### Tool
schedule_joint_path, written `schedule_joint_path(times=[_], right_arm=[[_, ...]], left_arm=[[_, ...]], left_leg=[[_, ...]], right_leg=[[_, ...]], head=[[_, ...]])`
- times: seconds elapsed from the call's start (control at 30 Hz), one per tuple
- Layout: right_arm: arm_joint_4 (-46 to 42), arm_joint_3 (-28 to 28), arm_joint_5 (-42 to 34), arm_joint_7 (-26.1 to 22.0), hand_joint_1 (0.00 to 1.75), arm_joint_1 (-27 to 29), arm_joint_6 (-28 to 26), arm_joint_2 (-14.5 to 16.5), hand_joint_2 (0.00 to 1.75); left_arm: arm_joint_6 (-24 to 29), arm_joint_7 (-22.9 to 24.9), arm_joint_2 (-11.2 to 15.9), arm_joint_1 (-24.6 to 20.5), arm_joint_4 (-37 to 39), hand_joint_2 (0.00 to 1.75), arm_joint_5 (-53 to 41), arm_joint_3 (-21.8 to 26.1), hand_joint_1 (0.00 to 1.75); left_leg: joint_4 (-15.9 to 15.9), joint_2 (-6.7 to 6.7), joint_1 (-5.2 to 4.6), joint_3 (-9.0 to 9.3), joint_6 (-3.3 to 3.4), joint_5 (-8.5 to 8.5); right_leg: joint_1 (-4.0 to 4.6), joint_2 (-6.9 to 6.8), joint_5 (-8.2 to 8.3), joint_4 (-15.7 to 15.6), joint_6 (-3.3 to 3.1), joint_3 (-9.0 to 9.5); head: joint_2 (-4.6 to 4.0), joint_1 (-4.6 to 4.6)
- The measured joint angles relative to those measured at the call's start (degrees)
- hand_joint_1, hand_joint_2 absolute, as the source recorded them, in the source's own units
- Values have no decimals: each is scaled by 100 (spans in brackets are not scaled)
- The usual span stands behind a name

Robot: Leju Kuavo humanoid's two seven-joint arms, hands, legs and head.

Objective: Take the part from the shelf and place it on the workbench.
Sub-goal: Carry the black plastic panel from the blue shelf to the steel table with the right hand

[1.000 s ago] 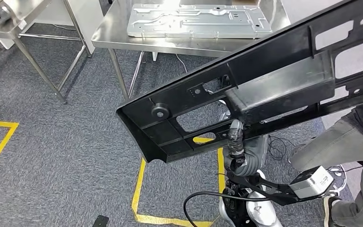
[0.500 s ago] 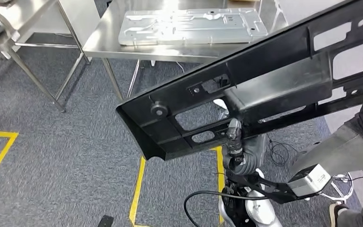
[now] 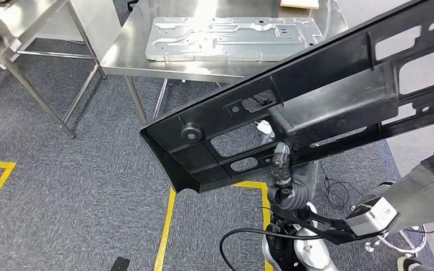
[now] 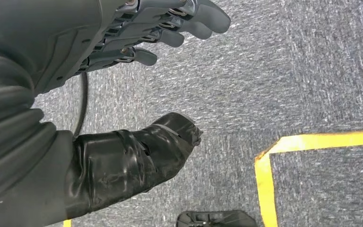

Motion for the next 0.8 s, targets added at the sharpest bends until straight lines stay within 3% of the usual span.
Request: schedule_joint_path(times=[0.03, 0.07, 0.13, 0.2, 0.33, 0.4, 0.47, 0.53, 0.57, 0.63, 0.67, 0.73, 0.8], right_arm=[[4, 0, -1, 0, 175, 6, 0, -1, 175], [7, 0, -1, 0, 175, 10, 0, -1, 175], [11, 0, -1, 0, 175, 12, 1, -1, 175], [25, 0, -4, 2, 175, 11, 1, -2, 175], [37, 0, -15, 7, 175, 9, 3, -1, 175], [36, 0, -21, 7, 175, -5, 5, 2, 175], [39, 0, -25, 7, 175, -12, 7, 1, 175], [48, 0, -31, 7, 175, -11, 7, 1, 175], [51, 0, -34, 7, 175, -11, 8, 1, 175], [55, 0, -39, 7, 175, -12, 9, 1, 175], [60, 0, -42, 7, 175, -12, 12, 1, 175], [70, 0, -55, 10, 175, -11, 19, -1, 175], [78, 0, -65, 15, 175, -5, 26, -1, 175]], left_arm=[[0, 2, 0, 6, 0, 175, -1, 0, 0], [0, 4, 0, 12, 0, 175, -2, 0, 0], [-1, 8, 0, 20, 0, 175, -8, 1, 0], [-2, 12, 0, 11, 0, 175, -14, 2, 0], [-2, 19, 0, -8, 0, 175, -20, 3, 0], [-2, 19, 0, -22, 0, 175, -25, 4, 0], [-2, 19, -1, -25, 0, 175, -32, 3, 0], [-2, 19, -3, -9, 0, 175, -42, 2, 0], [-2, 19, -3, -3, 0, 175, -46, 3, 0], [-2, 19, 1, 5, 0, 175, -54, 4, 0], [-2, 20, 9, 7, 0, 175, -55, 4, 0], [-2, 22, 25, 10, 0, 175, -58, 5, 0], [-2, 25, 31, 16, 0, 175, -62, 6, 0]], left_leg=[[3, -2, 0, 45, -6, -45], [6, -5, 2, 107, -17, -95], [7, -13, 6, 253, -58, -209], [6, -26, 6, 343, -126, -304], [142, -8, 17, 366, -264, -367], [581, 3, 29, 127, -302, -491], [1285, 6, 30, -339, -327, -737], [1624, 6, 27, -697, -313, -819], [1513, 6, 20, -743, -286, -693], [848, 9, -22, -617, -193, -152], [538, 12, -61, -546, -147, 31], [187, 2, -126, -465, -73, 192], [114, -8, -135, -425, -33, 180]], right_leg=[[-13, -1, -10, 74, 5, -138], [-27, -1, 110, -47, 8, -176], [-54, -2, 633, -677, 3, -49], [-30, -17, 922, -1157, -33, 64], [-3, -11, 943, -1273, -210, 172], [-7, -17, 895, -1290, -279, 260], [7, -21, 824, -1291, -321, 323], [33, -7, 740, -1291, -335, 415], [47, 2, 690, -1291, -336, 483], [61, 9, 576, -1297, -328, 624], [63, 14, 526, -1302, -312, 682], [57, 20, 467, -1311, -258, 733], [62, 25, 475, -1306, -204, 775]], head=[[0, 1], [0, 1], [0, 3], [0, -7], [0, -21], [0, -25], [0, -27], [0, -25], [0, -26], [0, -23], [0, -18], [0, -12], [0, -9]])
